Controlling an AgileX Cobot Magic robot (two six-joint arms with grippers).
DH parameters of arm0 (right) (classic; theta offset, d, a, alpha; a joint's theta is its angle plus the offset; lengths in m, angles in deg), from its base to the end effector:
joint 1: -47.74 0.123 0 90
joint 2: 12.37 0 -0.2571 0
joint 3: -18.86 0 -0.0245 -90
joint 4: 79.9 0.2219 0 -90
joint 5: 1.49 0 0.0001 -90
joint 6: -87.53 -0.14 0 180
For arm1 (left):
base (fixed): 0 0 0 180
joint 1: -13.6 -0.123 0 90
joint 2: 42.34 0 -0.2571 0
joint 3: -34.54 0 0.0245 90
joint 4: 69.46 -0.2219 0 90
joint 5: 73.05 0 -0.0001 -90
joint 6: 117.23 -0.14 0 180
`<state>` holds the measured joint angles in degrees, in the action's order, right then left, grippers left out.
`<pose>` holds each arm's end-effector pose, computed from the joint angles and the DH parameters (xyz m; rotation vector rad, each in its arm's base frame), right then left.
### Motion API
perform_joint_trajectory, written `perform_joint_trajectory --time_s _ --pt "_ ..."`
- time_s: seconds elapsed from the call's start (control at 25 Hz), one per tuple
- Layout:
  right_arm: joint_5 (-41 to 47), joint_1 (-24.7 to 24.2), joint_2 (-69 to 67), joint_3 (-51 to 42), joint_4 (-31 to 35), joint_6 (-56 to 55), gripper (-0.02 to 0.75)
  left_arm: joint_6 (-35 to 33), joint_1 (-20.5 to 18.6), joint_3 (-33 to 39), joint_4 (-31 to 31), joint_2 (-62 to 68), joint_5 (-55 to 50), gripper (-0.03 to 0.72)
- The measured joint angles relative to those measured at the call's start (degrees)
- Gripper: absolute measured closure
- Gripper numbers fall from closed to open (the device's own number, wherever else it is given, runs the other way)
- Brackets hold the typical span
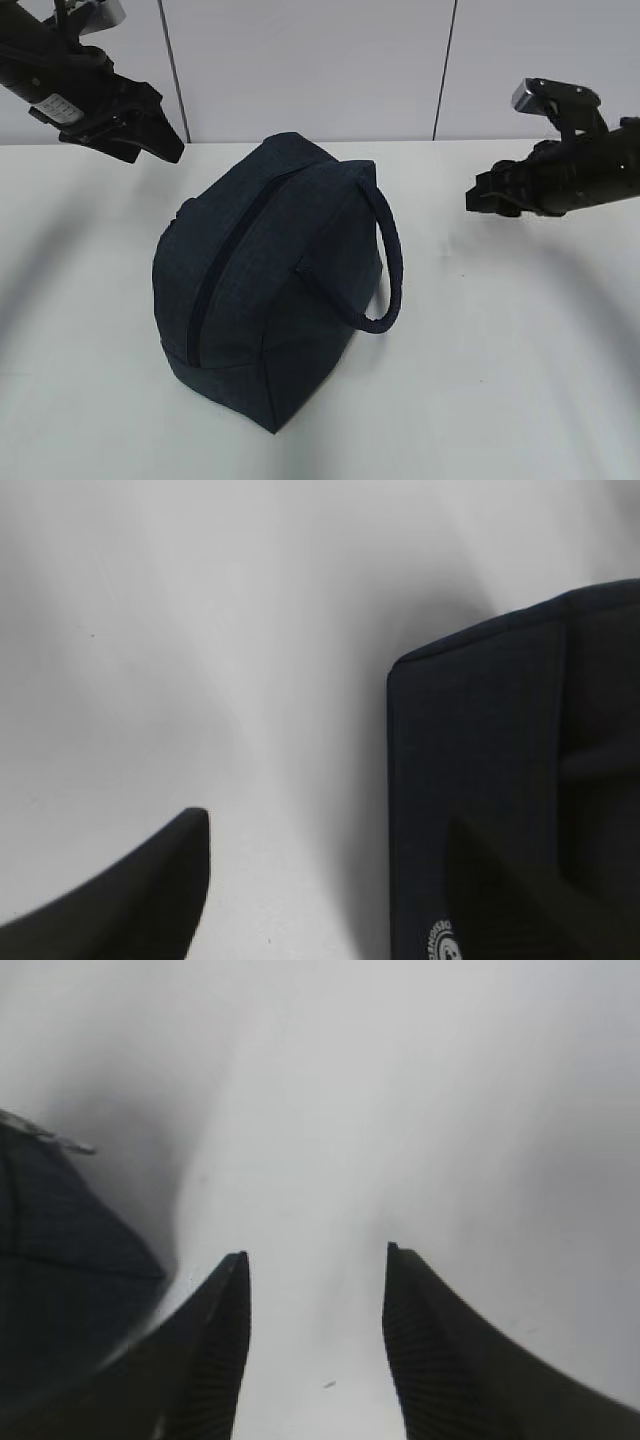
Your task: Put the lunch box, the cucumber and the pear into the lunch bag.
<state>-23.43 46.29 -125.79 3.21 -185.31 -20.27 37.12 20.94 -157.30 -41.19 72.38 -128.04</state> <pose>0.3832 0.0407 0.1454 -0.1239 2.3297 0.4318 0.3749 -0.1031 0.2146 0.4847 2.6027 -0.5277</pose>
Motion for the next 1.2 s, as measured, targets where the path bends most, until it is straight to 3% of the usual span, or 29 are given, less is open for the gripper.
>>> perform_joint_trajectory --time_s 0.16,0.36,0.44,0.52,0.76,1.0,1.2 --pt "13.1 0.0 0.8 1.7 0.0 13.5 0.387 0.0 0.0 0.0 0.0 0.0 0.1 0.251" --pt "43.8 0.0 1.7 2.1 2.8 21.2 0.387 0.0 0.0 0.0 0.1 0.0 2.0 0.251" --pt "51.2 -0.6 1.8 2.2 10.6 23.2 0.387 0.0 0.0 0.0 0.1 0.0 2.8 0.251" --pt "53.1 -1.4 1.8 2.2 19.5 26.3 0.387 0.0 0.0 0.0 0.2 0.0 3.5 0.251" --pt "47.9 -1.3 1.8 2.2 47.1 40.0 0.454 0.0 0.0 0.0 0.4 0.0 4.5 0.251" --pt "45.3 -0.5 1.8 2.2 78.7 65.9 0.485 0.0 0.0 0.0 0.4 0.0 4.4 0.251" --pt "45.7 2.4 1.8 2.2 98.7 93.5 0.486 0.0 0.0 0.0 0.3 0.0 4.0 0.251"
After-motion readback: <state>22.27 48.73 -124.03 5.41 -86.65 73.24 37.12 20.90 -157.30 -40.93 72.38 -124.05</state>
